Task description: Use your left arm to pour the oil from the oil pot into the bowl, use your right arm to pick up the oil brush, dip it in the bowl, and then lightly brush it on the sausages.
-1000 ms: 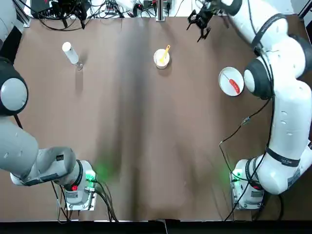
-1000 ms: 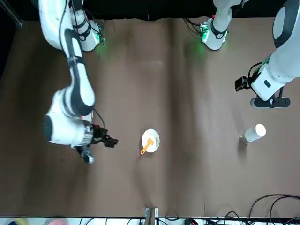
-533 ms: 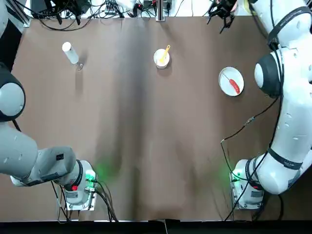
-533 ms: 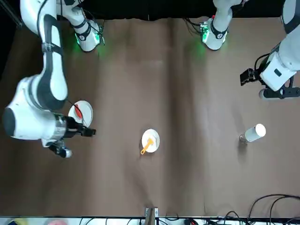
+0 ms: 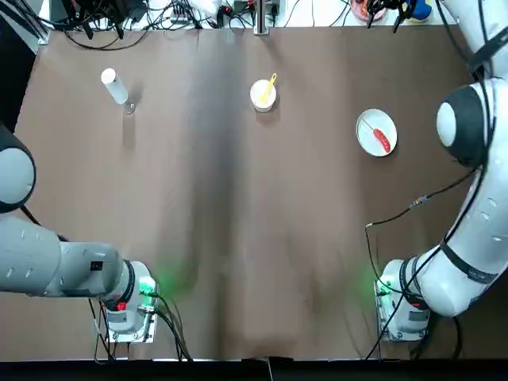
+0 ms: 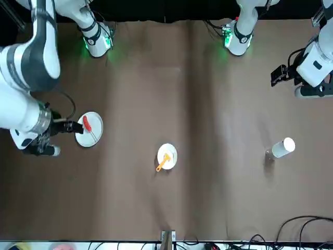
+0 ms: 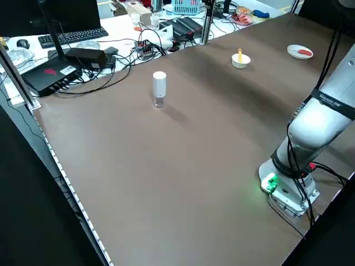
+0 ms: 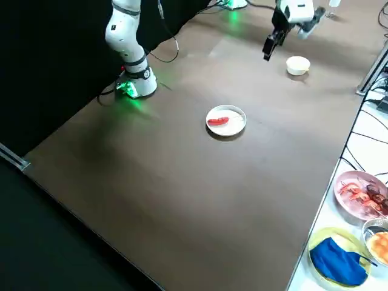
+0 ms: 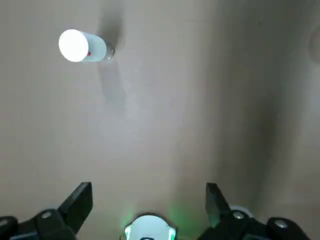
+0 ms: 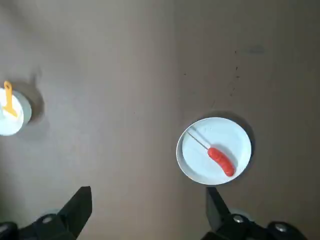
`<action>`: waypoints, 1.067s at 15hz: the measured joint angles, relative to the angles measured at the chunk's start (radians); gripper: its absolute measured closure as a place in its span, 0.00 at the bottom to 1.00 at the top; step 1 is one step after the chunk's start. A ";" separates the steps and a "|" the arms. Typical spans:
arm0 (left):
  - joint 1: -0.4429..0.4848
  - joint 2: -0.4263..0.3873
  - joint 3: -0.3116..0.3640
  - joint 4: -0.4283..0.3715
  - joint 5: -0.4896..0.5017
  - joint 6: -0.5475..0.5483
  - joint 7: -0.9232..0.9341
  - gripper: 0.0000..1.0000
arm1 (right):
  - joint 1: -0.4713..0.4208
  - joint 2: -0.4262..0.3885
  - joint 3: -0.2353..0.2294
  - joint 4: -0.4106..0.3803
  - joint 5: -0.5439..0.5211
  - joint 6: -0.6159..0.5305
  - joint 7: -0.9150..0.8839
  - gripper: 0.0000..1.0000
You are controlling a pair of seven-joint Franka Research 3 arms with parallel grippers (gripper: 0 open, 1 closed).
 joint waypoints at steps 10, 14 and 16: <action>-0.002 0.000 0.003 0.005 0.000 0.013 0.000 0.00 | -0.370 -0.233 0.487 -0.197 -0.176 0.132 0.001 0.00; -0.002 0.000 0.003 0.005 0.000 0.013 0.000 0.00 | -0.399 -0.321 0.506 -0.264 -0.181 0.096 0.000 0.00; -0.002 0.000 0.003 0.005 0.000 0.013 0.000 0.00 | -0.401 -0.339 0.506 -0.272 -0.182 0.087 0.000 0.00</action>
